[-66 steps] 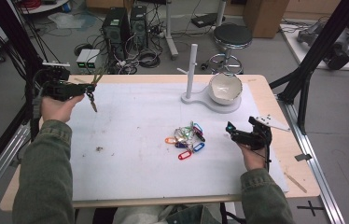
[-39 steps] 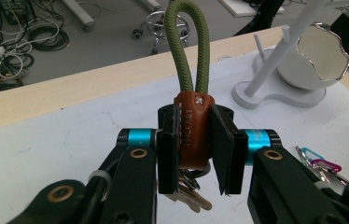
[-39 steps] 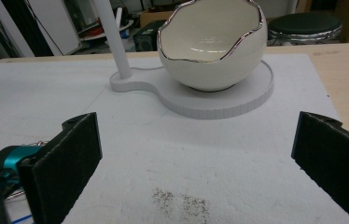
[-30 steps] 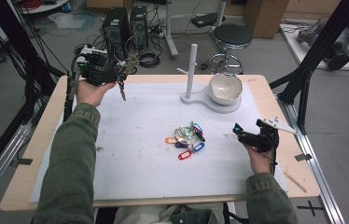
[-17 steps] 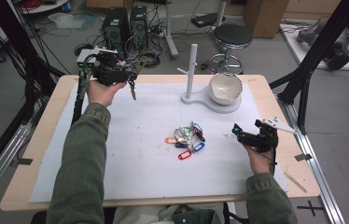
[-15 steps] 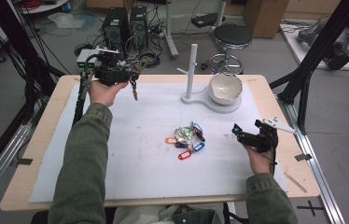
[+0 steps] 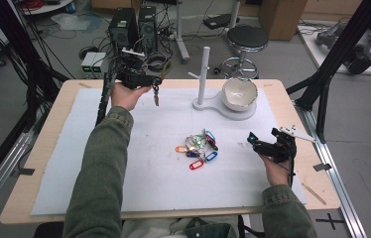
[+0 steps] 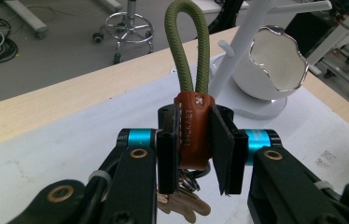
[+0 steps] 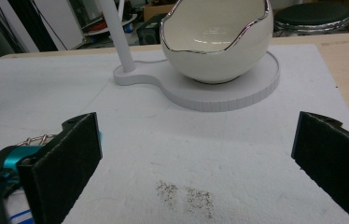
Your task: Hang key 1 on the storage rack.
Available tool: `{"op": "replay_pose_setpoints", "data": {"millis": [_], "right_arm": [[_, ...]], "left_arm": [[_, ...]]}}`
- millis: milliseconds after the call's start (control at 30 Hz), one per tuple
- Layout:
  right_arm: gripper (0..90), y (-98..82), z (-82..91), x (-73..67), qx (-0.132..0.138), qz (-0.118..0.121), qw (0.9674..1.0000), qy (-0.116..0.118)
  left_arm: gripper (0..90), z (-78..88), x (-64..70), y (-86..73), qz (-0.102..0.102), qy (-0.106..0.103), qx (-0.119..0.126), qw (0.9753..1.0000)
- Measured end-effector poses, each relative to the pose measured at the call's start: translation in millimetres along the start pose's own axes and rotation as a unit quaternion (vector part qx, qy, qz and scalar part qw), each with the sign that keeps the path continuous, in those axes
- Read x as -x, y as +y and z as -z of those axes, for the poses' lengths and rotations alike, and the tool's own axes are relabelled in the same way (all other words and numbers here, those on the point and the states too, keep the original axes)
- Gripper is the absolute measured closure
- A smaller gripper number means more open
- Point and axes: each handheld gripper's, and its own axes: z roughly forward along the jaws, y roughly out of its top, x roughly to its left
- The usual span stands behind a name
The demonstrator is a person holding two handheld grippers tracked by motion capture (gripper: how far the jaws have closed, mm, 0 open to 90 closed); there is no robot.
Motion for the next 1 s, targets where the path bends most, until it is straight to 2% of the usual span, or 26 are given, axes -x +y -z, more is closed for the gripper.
{"op": "replay_pose_setpoints", "data": {"millis": [100, 267, 400, 500, 733, 1000], "right_arm": [[0.6, -0.1, 0.4, 0.4, 0.000, 0.002, 1.0000, -0.001], [0.6, -0.5, 0.6, 0.5, -0.002, 0.001, 1.0000, 0.002], [0.6, -0.3, 0.4, 1.4, 0.000, -0.001, 1.0000, 0.000], [0.6, -0.3, 0.0, 1.3, 0.000, -0.002, 1.0000, 0.000], [0.6, -0.2, -0.9, 1.3, 0.000, -0.001, 1.0000, 0.000], [0.6, -0.2, -1.2, 2.0, 0.000, -0.007, 1.0000, 0.001]], "left_arm": [[72.9, -8.3, 5.4, 3.5, -0.006, -0.009, -0.001, 0.9999], [72.9, -23.7, 10.4, 2.9, -0.006, -0.020, -0.010, 0.9997], [72.9, -33.6, 13.3, 2.3, -0.002, -0.031, -0.007, 0.9995], [72.9, -40.1, 15.9, 2.7, -0.011, -0.031, -0.012, 0.9994], [72.9, -53.2, 17.5, 2.4, -0.003, -0.040, -0.012, 0.9991], [72.9, -58.2, 10.7, 1.5, 0.014, -0.049, -0.008, 0.9987]]}}
